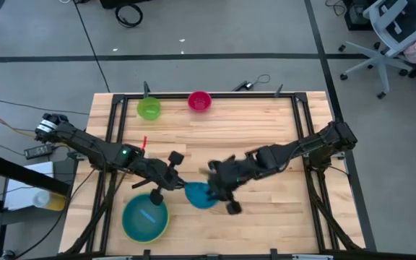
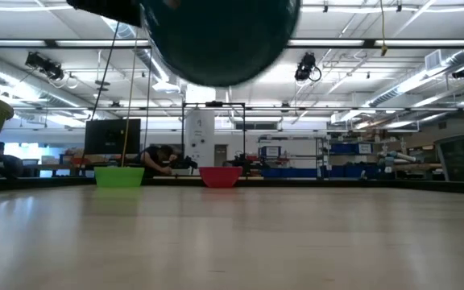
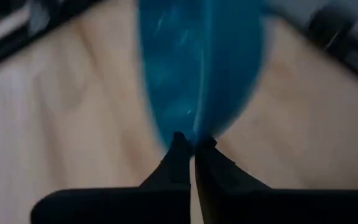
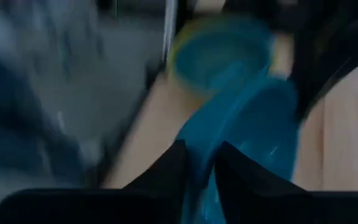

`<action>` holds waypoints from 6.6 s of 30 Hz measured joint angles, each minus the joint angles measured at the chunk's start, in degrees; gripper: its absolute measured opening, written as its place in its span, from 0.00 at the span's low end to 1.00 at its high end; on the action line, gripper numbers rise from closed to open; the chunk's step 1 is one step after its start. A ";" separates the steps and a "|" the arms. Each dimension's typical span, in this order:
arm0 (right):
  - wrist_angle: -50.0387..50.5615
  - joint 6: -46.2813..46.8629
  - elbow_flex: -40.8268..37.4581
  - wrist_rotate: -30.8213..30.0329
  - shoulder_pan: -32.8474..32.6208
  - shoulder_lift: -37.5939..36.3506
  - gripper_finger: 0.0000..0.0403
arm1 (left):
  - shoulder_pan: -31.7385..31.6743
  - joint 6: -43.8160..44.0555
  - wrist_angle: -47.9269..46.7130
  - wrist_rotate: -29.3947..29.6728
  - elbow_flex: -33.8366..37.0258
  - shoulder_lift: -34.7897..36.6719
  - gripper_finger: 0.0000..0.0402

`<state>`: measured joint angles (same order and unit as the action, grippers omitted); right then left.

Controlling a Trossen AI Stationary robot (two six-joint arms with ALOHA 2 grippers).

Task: Nest bowls inside each other
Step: Stack the blue bowl on top of the light blue bowl

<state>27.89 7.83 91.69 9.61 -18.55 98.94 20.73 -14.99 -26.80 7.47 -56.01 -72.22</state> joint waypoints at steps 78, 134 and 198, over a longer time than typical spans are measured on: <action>-18.52 -21.81 13.62 -14.35 18.40 31.40 0.39 | 3.65 77.61 -56.02 8.18 -20.55 4.19 0.46; 7.82 -34.79 22.83 -50.90 10.74 31.67 0.04 | -17.13 63.20 -46.97 13.79 -20.53 4.03 0.46; 15.22 -22.13 22.92 -56.26 8.52 31.58 0.04 | -26.08 50.92 -21.84 14.33 -20.48 -1.28 0.32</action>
<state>43.11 -14.31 114.61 -46.64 -10.03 130.52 -5.35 35.93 -48.64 21.80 -76.49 -73.49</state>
